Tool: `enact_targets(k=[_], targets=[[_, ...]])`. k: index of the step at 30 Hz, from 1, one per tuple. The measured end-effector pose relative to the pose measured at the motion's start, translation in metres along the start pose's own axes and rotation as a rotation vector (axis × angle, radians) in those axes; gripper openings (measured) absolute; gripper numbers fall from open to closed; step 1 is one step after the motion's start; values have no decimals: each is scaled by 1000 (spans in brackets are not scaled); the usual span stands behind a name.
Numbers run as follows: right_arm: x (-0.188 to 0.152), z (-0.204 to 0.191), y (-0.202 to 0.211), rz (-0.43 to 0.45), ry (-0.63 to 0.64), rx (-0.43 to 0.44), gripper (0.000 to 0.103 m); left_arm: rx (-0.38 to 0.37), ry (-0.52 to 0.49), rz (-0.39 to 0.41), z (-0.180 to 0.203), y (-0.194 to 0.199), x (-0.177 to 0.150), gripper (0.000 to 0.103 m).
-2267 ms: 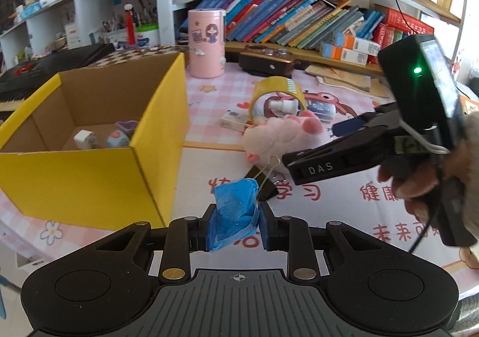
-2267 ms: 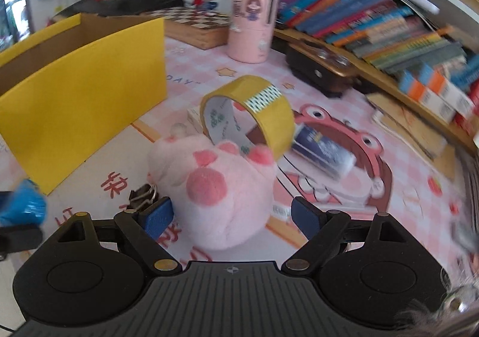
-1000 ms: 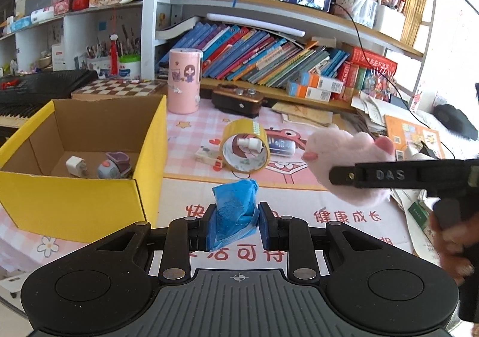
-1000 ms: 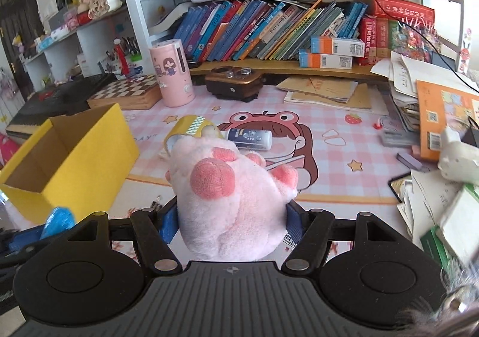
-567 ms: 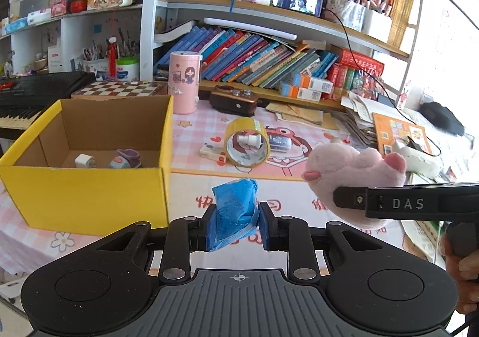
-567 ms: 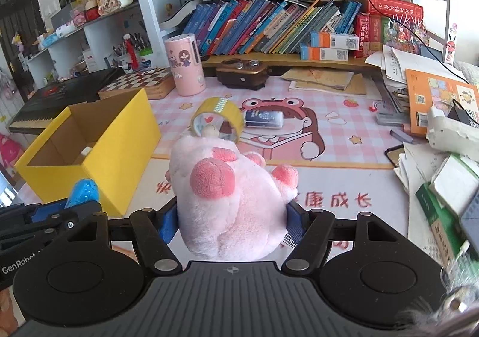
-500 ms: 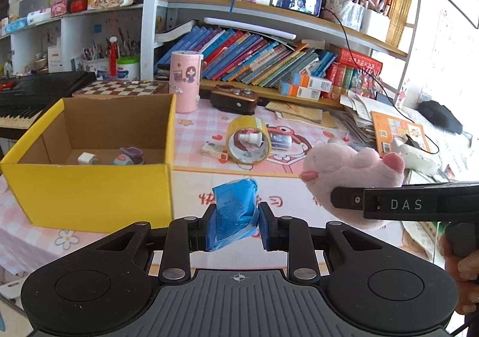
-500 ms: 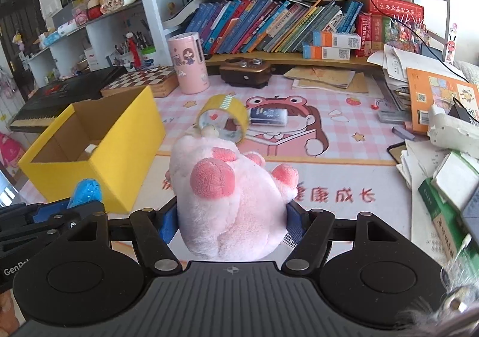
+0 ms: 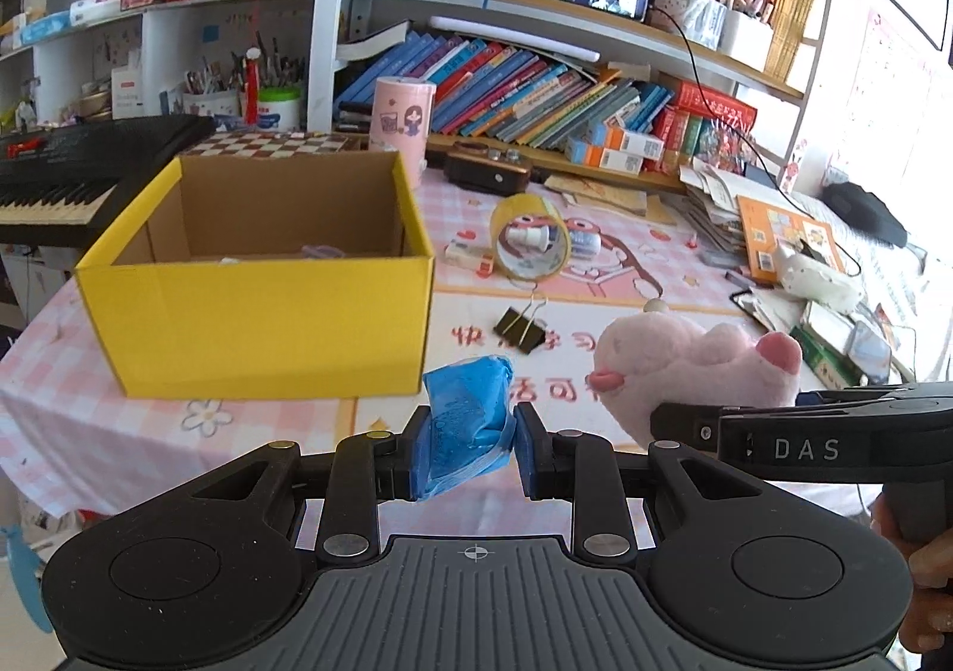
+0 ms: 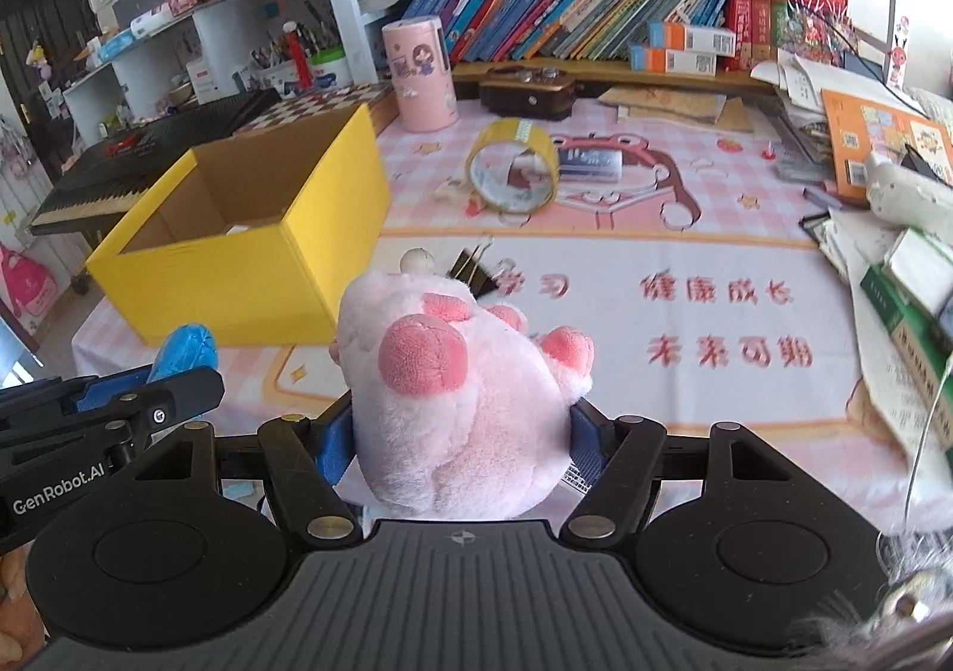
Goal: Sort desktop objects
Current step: 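Carry the bag with the left gripper and the pig with the right into the yellow box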
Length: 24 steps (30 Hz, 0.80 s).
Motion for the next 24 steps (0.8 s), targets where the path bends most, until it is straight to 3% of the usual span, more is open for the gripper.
enact_targets(k=[14, 24], targets=[[-35, -49, -5, -12, -41, 10, 66, -2, -34, -6, -40, 23, -23, 27], [-44, -85, -11, -18, 0, 48, 66, 34, -6, 9, -73, 38, -32, 27]])
Point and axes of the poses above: each gripper's, at about its wrist camera, not at the fingertips, and y roughly against the way its jaws point, z to its right, x to its top, the point moved 8 cm from there along -y, roughly the way its jaws point, and after that the axes turned 15 degrees about x, right-handed, at the moved point
